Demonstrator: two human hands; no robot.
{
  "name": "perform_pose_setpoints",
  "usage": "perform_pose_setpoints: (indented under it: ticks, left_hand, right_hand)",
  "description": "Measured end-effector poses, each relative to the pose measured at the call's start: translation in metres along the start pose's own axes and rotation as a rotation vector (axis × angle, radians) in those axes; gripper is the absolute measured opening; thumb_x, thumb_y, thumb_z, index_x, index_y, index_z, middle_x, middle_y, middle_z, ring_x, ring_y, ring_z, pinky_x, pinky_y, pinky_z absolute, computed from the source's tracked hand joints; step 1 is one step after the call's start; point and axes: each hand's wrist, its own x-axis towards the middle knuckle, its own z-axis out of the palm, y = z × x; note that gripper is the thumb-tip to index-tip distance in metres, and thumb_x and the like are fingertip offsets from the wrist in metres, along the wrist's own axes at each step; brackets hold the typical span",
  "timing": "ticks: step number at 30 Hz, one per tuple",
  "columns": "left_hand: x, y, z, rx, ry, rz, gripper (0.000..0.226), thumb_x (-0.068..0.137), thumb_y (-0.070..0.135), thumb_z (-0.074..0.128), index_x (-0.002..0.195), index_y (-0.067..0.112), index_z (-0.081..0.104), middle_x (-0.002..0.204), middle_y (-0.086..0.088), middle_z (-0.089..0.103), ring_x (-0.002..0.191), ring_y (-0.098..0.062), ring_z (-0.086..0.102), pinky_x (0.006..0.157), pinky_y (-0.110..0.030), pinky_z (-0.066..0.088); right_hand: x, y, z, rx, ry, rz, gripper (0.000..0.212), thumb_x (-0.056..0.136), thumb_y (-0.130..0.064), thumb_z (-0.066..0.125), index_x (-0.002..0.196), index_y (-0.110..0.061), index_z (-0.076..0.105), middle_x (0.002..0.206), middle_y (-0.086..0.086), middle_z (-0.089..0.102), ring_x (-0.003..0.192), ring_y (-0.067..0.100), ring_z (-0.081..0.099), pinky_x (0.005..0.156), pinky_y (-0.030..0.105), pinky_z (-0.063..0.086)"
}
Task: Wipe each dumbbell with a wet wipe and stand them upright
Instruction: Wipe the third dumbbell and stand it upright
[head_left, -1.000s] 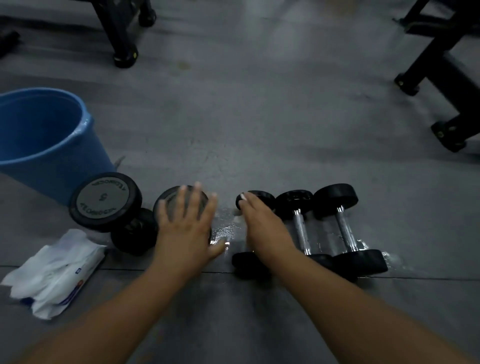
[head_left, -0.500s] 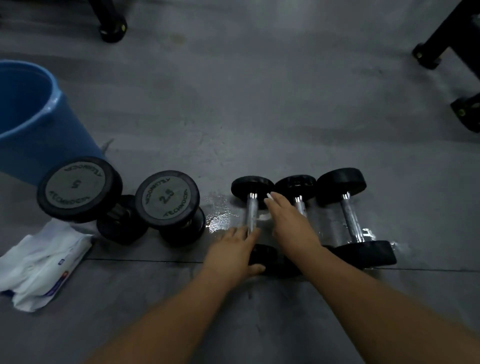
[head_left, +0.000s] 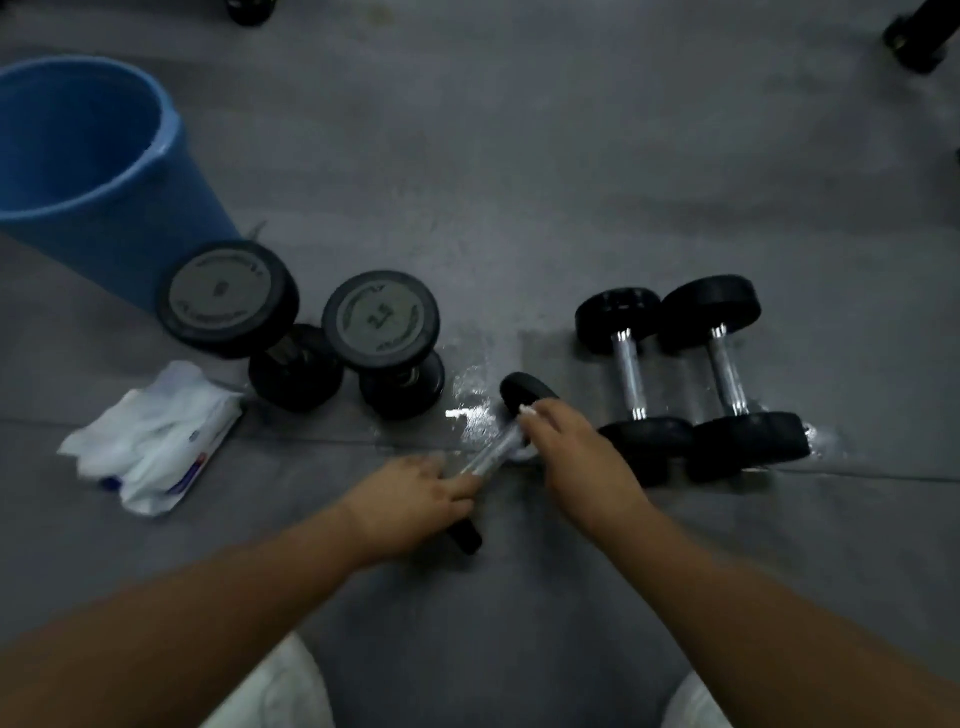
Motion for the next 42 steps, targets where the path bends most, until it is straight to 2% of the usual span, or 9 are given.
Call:
perform_pose_setpoints:
  ticks: [9,11,14,16,19,25,30,36,42]
  left_hand:
    - [-0.078,0.019,0.012,0.08,0.2,0.208,0.021,0.096,0.01,0.049,0.082,0.022,0.058,0.094,-0.004,0.06,0.087,-0.029,0.059,0.094,-0.043,0.047]
    - [-0.082,0.025,0.015,-0.002,0.18,0.023,0.021,0.09,0.008,0.052,0.103,0.022,0.061,0.116,-0.008,0.061,0.105,-0.03,0.061,0.101,-0.044,0.045]
    - [-0.086,0.019,0.005,-0.481,-0.142,-0.437,0.094,0.075,0.01,0.069,0.155,0.022,0.02,0.161,-0.012,0.019,0.139,-0.031,0.038,0.112,-0.038,0.037]
    - [-0.083,0.02,-0.005,-0.926,-0.395,-0.675,0.117,0.076,0.016,0.075,0.155,0.027,-0.01,0.157,-0.012,0.027,0.13,-0.027,0.047,0.101,-0.027,0.044]
    - [-0.068,0.035,-0.001,-1.277,-0.305,-0.895,0.121,0.076,0.006,0.073,0.153,0.028,-0.017,0.121,-0.006,0.056,0.097,-0.022,0.061,0.072,-0.02,0.051]
    - [-0.084,0.071,0.033,-1.513,0.073,-1.085,0.085,0.065,-0.005,0.076,0.135,0.032,0.043,0.109,-0.001,0.066,0.105,-0.024,0.064,0.089,-0.036,0.055]
    - [-0.083,0.06,0.025,-1.615,0.166,-1.034,0.067,0.07,-0.005,0.08,0.124,0.023,0.052,0.108,0.011,0.064,0.095,-0.003,0.062,0.075,-0.008,0.047]
    - [-0.084,0.048,0.026,-1.605,0.14,-1.027,0.067,0.074,0.009,0.083,0.133,0.021,0.054,0.122,0.003,0.064,0.115,-0.011,0.059,0.097,-0.024,0.046]
    - [-0.071,0.038,0.027,-1.611,0.118,-1.006,0.052,0.068,0.013,0.084,0.115,0.02,0.063,0.109,-0.003,0.071,0.106,-0.019,0.066,0.101,-0.044,0.049]
  right_hand:
    - [-0.065,-0.075,0.066,0.102,-0.084,0.06,0.026,0.085,-0.009,0.056,0.109,-0.015,0.06,0.113,0.0,0.05,0.101,0.022,0.053,0.077,0.036,0.051]
    - [-0.06,-0.081,0.071,0.142,-0.059,0.102,0.034,0.086,-0.011,0.052,0.12,-0.013,0.057,0.119,0.002,0.049,0.102,0.023,0.054,0.082,0.034,0.05]
    - [-0.051,-0.088,0.079,0.271,-0.094,0.122,0.057,0.083,-0.007,0.051,0.14,-0.009,0.041,0.136,0.004,0.04,0.113,0.022,0.052,0.096,0.035,0.046]
    - [-0.044,-0.093,0.089,0.348,-0.139,0.137,0.064,0.082,-0.001,0.047,0.144,-0.011,0.034,0.144,0.006,0.035,0.12,0.024,0.05,0.102,0.035,0.042]
    - [-0.038,-0.113,0.101,0.394,-0.196,0.108,0.059,0.082,-0.001,0.049,0.139,-0.011,0.041,0.14,0.009,0.044,0.122,0.027,0.049,0.1,0.032,0.038]
    - [-0.058,-0.112,0.085,0.55,-0.144,0.166,0.049,0.086,-0.001,0.044,0.131,-0.019,0.05,0.107,0.001,0.065,0.096,0.015,0.059,0.075,0.014,0.035]
    - [-0.049,-0.12,0.102,0.173,-0.215,0.062,0.05,0.083,-0.007,0.052,0.132,-0.011,0.045,0.13,0.009,0.051,0.124,0.028,0.044,0.102,0.031,0.032]
    - [-0.032,-0.099,0.083,0.39,-0.122,0.125,0.019,0.086,-0.008,0.052,0.096,-0.017,0.065,0.093,0.005,0.067,0.087,0.024,0.062,0.076,0.031,0.048]
    - [-0.044,-0.097,0.087,0.291,-0.106,0.146,0.028,0.085,-0.011,0.052,0.105,-0.02,0.069,0.096,0.006,0.071,0.09,0.029,0.062,0.081,0.034,0.048]
